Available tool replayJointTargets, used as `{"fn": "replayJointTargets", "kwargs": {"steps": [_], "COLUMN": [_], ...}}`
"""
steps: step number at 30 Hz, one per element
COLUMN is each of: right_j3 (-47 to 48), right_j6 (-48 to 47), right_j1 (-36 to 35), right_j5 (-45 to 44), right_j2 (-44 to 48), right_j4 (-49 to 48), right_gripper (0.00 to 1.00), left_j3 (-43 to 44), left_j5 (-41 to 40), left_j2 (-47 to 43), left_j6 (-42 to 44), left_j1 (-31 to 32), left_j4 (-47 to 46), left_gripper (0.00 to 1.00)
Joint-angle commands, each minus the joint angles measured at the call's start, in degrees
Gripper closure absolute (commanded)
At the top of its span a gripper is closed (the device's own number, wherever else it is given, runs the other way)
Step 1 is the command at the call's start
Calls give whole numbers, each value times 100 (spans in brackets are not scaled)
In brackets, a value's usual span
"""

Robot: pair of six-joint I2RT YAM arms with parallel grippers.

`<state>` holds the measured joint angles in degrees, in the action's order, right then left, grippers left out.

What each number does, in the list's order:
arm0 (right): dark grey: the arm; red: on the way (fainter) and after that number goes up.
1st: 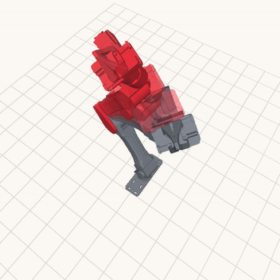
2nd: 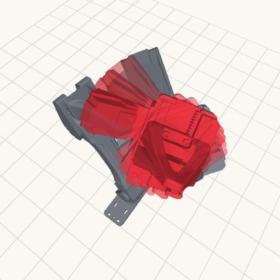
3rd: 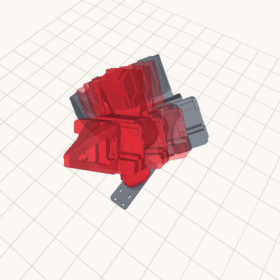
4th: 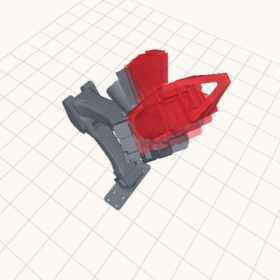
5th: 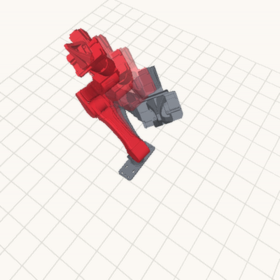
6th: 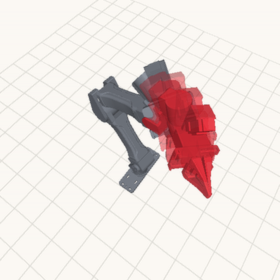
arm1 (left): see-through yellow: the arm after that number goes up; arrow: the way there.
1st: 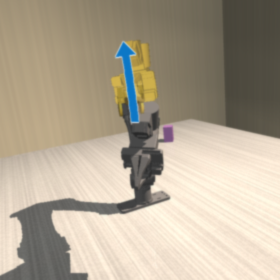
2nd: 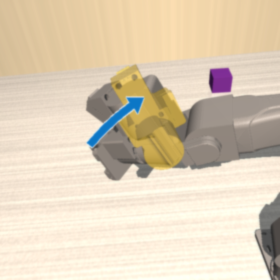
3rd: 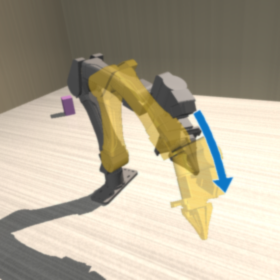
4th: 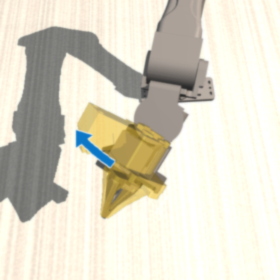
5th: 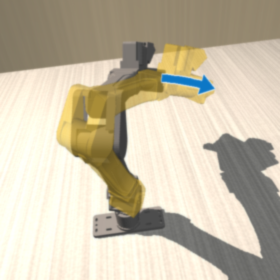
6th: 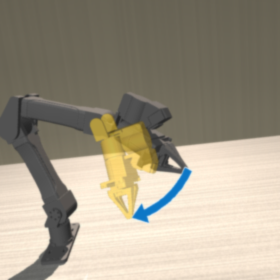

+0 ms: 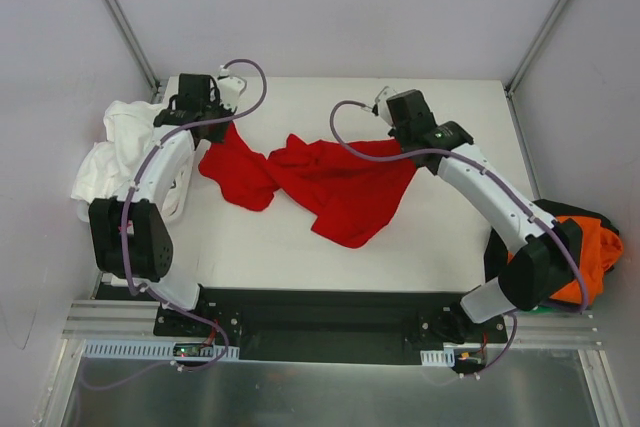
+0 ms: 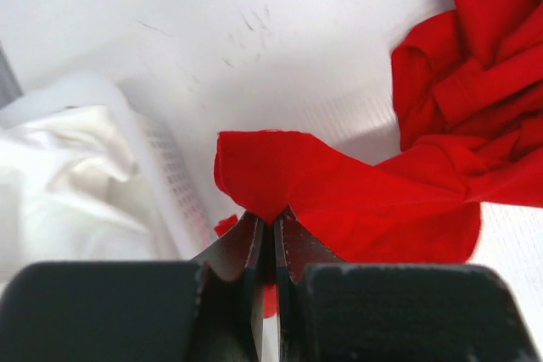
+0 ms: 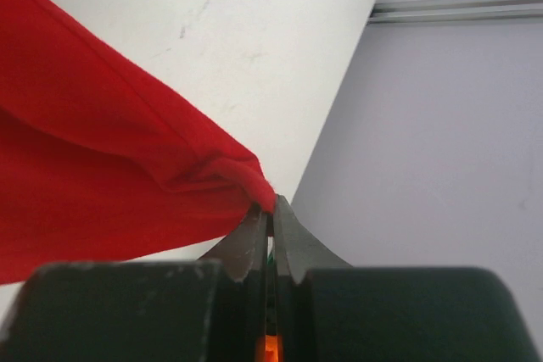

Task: Fold and stack the t-shirts
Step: Flatten out the tshirt

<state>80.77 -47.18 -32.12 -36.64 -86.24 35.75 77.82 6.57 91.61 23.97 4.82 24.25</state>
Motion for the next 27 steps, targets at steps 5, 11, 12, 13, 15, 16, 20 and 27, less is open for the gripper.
{"fn": "replayJointTargets", "kwargs": {"steps": [5,11,12,13,15,16,20,27], "right_j3": [633,326,264,150,62,1,-96,-211], "right_j6": [-573,-547,-538,-503,-451,-433,-319,-29], "right_j1": [583,891,900,900,900,900,892,830], "right_j5": [-370,-221,-220,-194,-142,-124,-19,438], "right_j2": [195,256,248,256,222,204,125,72], "right_j4": [-15,-24,-41,-50,-59,-68,-59,99], "right_gripper": [99,99,99,99,99,99,88,33], "left_j3": [155,-135,-162,-197,-232,-258,-338,-487], "left_j5": [-332,-235,-209,-148,-77,-59,107,301], "left_j2": [-460,-592,-592,-592,-575,-548,-478,-241], "left_j6": [-112,-32,-41,-32,-41,-50,-102,-182], "left_j1": [-34,-34,-34,-34,-25,-25,-34,-34], "left_j4": [-78,-140,-149,-149,-149,-149,-157,-245], "left_gripper": [100,100,100,100,100,100,100,100]}}
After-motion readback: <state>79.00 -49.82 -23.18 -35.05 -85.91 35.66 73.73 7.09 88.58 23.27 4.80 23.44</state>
